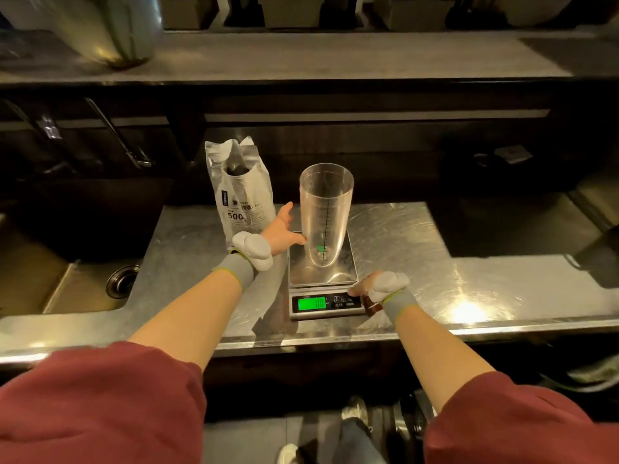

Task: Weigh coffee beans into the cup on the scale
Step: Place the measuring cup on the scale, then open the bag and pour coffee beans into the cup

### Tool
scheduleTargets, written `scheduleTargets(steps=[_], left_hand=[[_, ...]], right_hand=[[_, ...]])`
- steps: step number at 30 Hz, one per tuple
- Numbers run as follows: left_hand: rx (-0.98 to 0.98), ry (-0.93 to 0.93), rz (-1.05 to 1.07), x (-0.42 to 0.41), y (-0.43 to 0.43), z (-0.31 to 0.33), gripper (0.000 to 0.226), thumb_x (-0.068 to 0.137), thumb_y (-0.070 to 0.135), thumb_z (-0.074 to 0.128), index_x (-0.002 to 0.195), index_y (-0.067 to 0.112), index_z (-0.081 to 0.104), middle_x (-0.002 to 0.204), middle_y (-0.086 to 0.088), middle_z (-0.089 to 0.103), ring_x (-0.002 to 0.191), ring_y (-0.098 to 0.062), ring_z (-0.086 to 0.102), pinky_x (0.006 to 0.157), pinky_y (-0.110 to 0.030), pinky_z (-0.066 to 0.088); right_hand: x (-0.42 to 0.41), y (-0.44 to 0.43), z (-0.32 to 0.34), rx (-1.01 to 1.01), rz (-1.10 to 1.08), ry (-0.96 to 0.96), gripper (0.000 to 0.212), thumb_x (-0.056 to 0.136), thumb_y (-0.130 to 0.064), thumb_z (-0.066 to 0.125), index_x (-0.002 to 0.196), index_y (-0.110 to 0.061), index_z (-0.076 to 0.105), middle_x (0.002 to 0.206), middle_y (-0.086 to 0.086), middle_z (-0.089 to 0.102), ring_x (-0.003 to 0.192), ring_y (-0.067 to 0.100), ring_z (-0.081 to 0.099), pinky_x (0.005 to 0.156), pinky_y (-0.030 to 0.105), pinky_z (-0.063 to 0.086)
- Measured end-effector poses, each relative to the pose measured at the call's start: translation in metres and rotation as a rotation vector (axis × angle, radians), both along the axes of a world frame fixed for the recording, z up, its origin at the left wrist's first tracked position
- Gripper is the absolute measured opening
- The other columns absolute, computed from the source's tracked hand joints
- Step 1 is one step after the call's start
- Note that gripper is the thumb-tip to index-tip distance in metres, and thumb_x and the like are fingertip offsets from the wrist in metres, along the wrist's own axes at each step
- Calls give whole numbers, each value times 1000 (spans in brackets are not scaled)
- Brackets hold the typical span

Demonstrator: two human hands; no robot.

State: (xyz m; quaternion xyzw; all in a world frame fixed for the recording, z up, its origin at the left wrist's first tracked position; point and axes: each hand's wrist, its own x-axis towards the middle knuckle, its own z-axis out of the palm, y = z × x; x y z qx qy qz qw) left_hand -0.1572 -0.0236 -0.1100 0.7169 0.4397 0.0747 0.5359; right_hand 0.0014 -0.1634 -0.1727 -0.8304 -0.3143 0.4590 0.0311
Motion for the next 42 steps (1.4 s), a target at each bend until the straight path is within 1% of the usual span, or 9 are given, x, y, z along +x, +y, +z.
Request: scheduleTargets(steps=[4,8,12,23,27,30,33,38,42], left_hand=[[-28,5,39,-7,-3,-13,86,79,-5,59,144,11,5,151,-23,17,139,-32,20,111,-39,23],[-38,5,78,-15,-6,-19,82,80,-3,59,143,10,8,148,-24,22,136,-34,28,109,-37,27],[-28,28,66,-21,-6,-14,80,81,-2,58,143,6,8,142,-33,28,131,-39,33,111,-37,26],[108,58,86,-44,-9,15,60,86,6,54,139,7,25,140,-19,36,128,-31,38,107,-34,30],[158,38,149,-63,-2,27,52,86,8,53,135,7,35,136,-18,42,123,-31,44,102,-36,36],[223,22,234,-77,9,32,43,87,7,51,129,5,44,131,-19,49,115,-32,50,98,-41,41],[242,-2,357,-91,20,35,39,87,7,50,125,5,48,126,-19,53,105,-36,54,92,-42,44],[214,-94,476,-95,45,45,51,93,22,42,139,10,27,137,-11,48,124,-30,44,99,-36,36],[123,-184,479,-86,61,56,67,93,32,43,145,16,3,153,-6,21,138,-25,25,111,-38,24]], right_hand=[[-6,0,-14,53,-14,-133,55,90,-24,64,135,2,48,142,22,48,133,36,44,87,35,35],[-11,-1,-12,38,-16,-204,46,97,-34,51,136,-9,51,143,9,50,131,25,49,95,25,41],[-11,1,-16,23,-17,-213,48,88,-27,66,128,-2,58,135,12,59,125,25,56,104,30,45],[-34,0,6,179,-76,-104,45,95,-28,54,126,4,56,112,17,57,103,22,53,69,26,41],[-68,18,29,215,-105,142,21,99,-27,47,86,-13,54,85,12,56,68,21,50,53,20,35],[-91,37,48,258,-144,260,26,101,-28,42,94,-6,53,69,9,63,50,14,52,40,19,42],[-109,65,62,459,-107,239,42,100,-33,43,128,-2,46,95,13,57,58,14,50,50,22,40],[-120,112,74,651,-197,304,54,98,-38,43,144,-13,30,119,9,52,101,26,56,85,37,47],[-120,140,73,772,-336,381,64,98,-37,43,152,-20,14,152,13,35,137,31,38,114,43,31]])
